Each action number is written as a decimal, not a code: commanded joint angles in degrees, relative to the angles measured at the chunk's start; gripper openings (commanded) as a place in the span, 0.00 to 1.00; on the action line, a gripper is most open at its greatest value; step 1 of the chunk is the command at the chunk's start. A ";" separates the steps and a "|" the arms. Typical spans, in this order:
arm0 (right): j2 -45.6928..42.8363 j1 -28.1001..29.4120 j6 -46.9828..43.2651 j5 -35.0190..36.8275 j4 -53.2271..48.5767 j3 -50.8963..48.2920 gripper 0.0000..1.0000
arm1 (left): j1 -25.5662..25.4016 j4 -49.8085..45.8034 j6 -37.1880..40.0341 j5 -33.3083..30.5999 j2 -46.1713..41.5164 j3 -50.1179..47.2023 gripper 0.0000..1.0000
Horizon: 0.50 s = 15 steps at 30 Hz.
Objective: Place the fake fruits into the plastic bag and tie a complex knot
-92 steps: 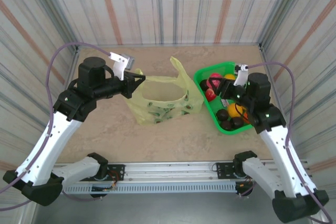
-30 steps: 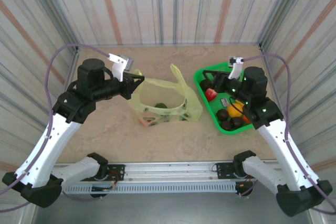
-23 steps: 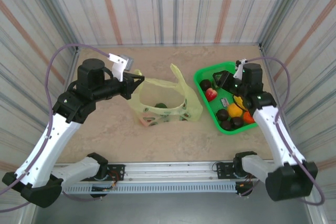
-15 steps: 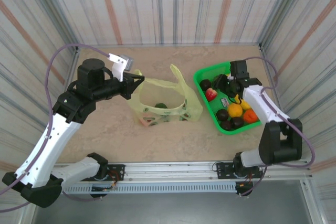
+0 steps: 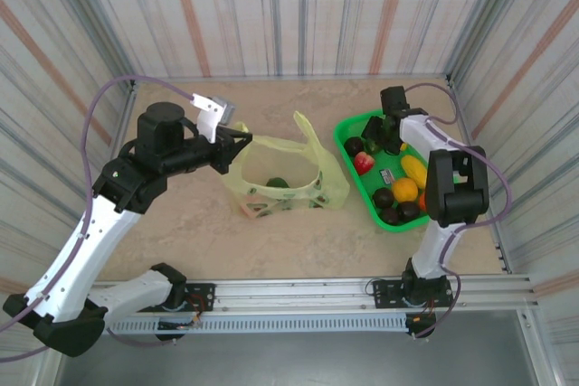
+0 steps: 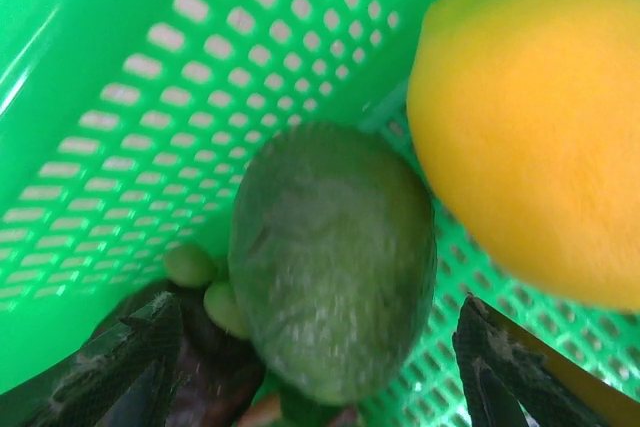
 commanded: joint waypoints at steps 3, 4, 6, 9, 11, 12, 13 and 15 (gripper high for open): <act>5.13 -0.16 -3.99 3.01 -3.34 4.58 0.73 | -0.42 0.93 1.81 -0.25 -0.03 0.13 0.00; 6.08 -0.17 -4.44 3.22 -3.73 5.30 0.73 | -0.41 0.85 1.73 -0.24 -0.03 0.15 0.00; 7.54 -0.26 -4.98 3.06 -4.13 6.23 0.73 | -0.43 0.77 1.88 -0.28 -0.03 0.25 0.00; 8.72 -0.44 -5.64 1.42 -3.88 6.55 0.70 | -0.49 0.68 1.92 -0.42 -0.08 0.47 0.00; 8.75 -0.44 -5.99 0.59 -3.63 6.23 0.66 | -0.51 0.57 1.89 -0.38 -0.10 0.58 0.00; 8.39 -0.37 -6.06 0.53 -3.36 5.92 0.64 | -0.53 0.57 1.90 -0.37 -0.04 0.65 0.00; 7.48 -0.34 -6.14 0.56 -2.94 5.32 0.62 | -0.55 0.54 1.90 -0.37 0.04 0.61 0.00; 5.13 -0.35 -6.80 0.16 -1.67 3.56 0.59 | -0.54 0.50 1.90 -0.37 0.10 0.70 0.00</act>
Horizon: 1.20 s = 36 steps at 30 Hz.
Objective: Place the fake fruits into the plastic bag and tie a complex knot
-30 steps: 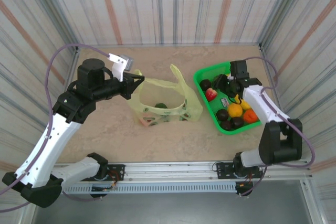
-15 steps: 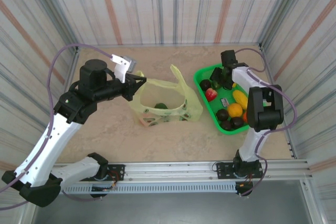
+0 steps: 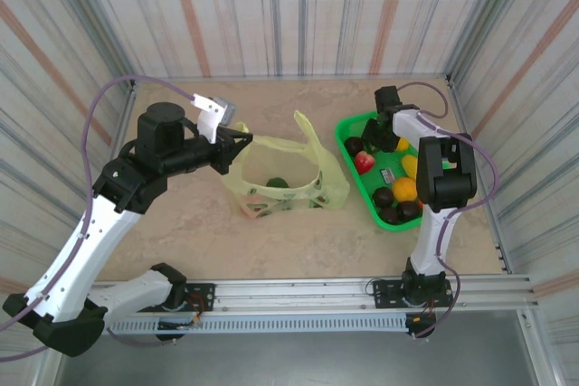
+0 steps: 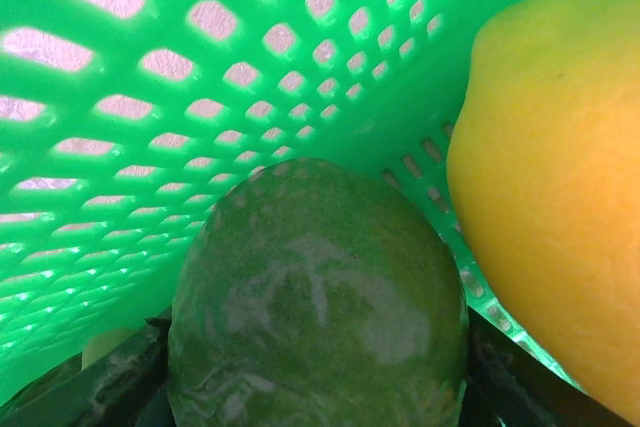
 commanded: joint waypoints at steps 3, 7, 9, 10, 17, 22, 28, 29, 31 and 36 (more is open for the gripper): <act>-6.21 -0.26 -3.49 -1.25 0.70 -3.54 0.57 | -0.34 0.58 0.88 -0.30 0.13 0.59 0.00; -13.36 -0.13 -4.75 -1.66 1.72 -7.10 0.57 | -0.30 0.77 0.55 0.18 0.03 0.67 0.00; -18.37 0.12 -4.73 -3.21 3.41 -10.06 0.57 | -0.28 0.85 0.39 0.53 0.12 0.67 0.00; -21.35 0.50 -4.47 -3.90 4.40 -11.68 0.57 | -0.29 0.81 0.41 0.70 0.28 0.74 0.00; -41.05 7.80 -4.76 -8.05 7.29 -19.10 0.58 | -0.30 0.25 -0.03 1.23 0.86 1.52 0.00; -53.61 12.81 -6.32 -15.59 7.83 -22.06 0.59 | -0.34 -0.04 0.07 0.84 0.32 1.30 0.00; -66.84 19.31 -6.87 -18.39 6.78 -24.98 0.58 | -0.35 0.15 0.10 0.72 -0.05 0.68 0.00; -68.32 20.27 -7.04 -19.71 7.18 -25.52 0.58 | -0.33 0.14 0.14 0.71 -0.06 0.66 0.00; -70.48 23.48 -7.36 -21.86 8.46 -26.56 0.58 | -0.33 0.22 0.14 0.78 -0.12 0.59 0.00; -67.54 33.12 -9.95 -19.13 7.83 -24.66 0.57 | -0.33 0.56 0.15 0.62 -0.28 0.33 0.00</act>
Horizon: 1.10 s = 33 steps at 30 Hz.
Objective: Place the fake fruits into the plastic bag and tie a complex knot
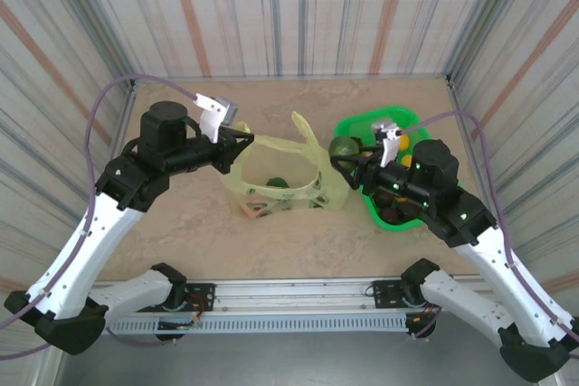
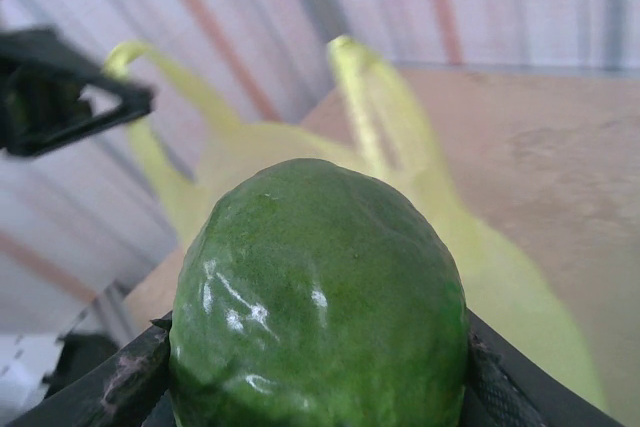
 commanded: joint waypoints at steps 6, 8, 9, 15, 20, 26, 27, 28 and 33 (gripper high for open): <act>17.18 14.72 -6.80 12.52 -3.41 8.68 0.57 | -0.29 0.49 0.36 0.03 -1.80 0.04 0.00; 22.06 16.45 -7.27 14.73 -4.09 11.54 0.57 | -0.29 0.49 0.42 -0.21 -2.19 0.06 0.00; 24.85 17.00 -7.29 16.04 -4.48 13.09 0.57 | -0.28 0.52 0.45 -0.34 -2.40 -0.07 0.00; 39.81 17.50 -6.39 18.81 -10.64 23.28 0.56 | -0.35 0.75 0.45 -0.47 -2.94 -0.47 0.00; 45.66 17.26 -5.75 18.74 -11.90 24.54 0.68 | -0.29 0.84 0.71 -0.91 -2.98 -0.38 0.00; 44.32 16.80 -5.04 19.35 -11.49 23.02 0.83 | -0.41 1.00 0.62 -0.96 -2.99 -0.72 0.00; 43.74 16.43 -4.81 18.60 -11.25 22.77 0.83 | -0.44 1.05 0.54 -0.90 -2.91 -0.73 0.00; 43.10 16.17 -4.69 18.29 -11.20 22.42 0.81 | -0.41 1.08 0.52 -0.87 -2.89 -0.68 0.00; 39.38 14.74 -4.24 16.61 -9.96 20.46 0.67 | -0.42 1.21 0.45 -0.61 -2.51 -0.47 0.00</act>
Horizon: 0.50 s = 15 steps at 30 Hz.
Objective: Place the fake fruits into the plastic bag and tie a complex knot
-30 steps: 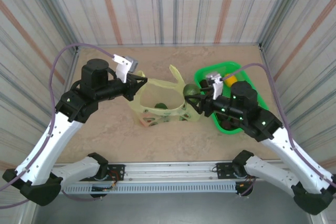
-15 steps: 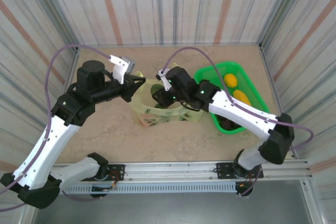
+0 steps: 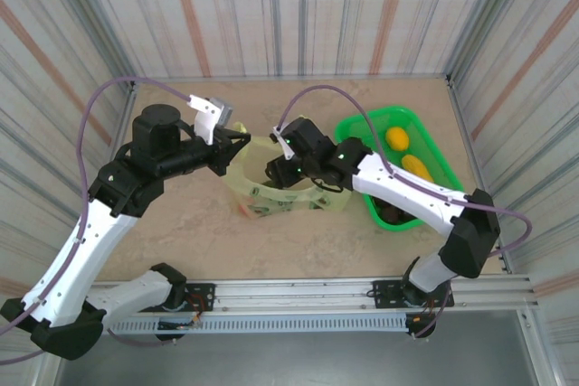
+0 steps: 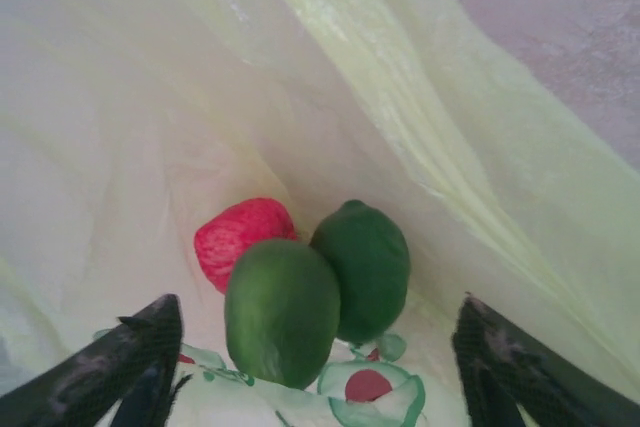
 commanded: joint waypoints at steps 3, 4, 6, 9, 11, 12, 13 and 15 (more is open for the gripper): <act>-5.93 -1.65 0.60 -2.18 1.06 -2.46 0.58 | -0.44 1.10 0.34 -0.19 -0.39 -0.38 0.00; -6.77 -1.80 0.61 -2.58 1.27 -2.74 0.56 | -0.42 1.09 0.32 -0.15 -0.39 -0.30 0.00; -8.24 -2.14 0.61 -3.34 1.57 -3.16 0.52 | -0.44 1.05 0.34 -0.15 -0.30 -0.17 0.00; -10.18 -3.63 1.37 -5.55 2.39 -4.31 0.47 | -0.43 1.00 0.34 -0.16 -0.05 -0.11 0.00; -11.46 -4.39 1.75 -7.76 2.99 -4.76 0.45 | -0.41 0.94 0.27 -0.12 0.08 -0.11 0.00; -12.30 -4.43 1.75 -8.66 3.39 -4.93 0.44 | -0.36 0.94 0.30 -0.19 0.05 -0.12 0.00; -13.18 -4.42 1.66 -9.61 3.98 -5.19 0.44 | -0.36 0.83 0.27 -0.23 0.08 -0.12 0.00; -15.28 -4.43 1.66 -10.80 4.56 -5.51 0.43 | -0.44 0.79 0.30 -0.49 0.06 -0.03 0.00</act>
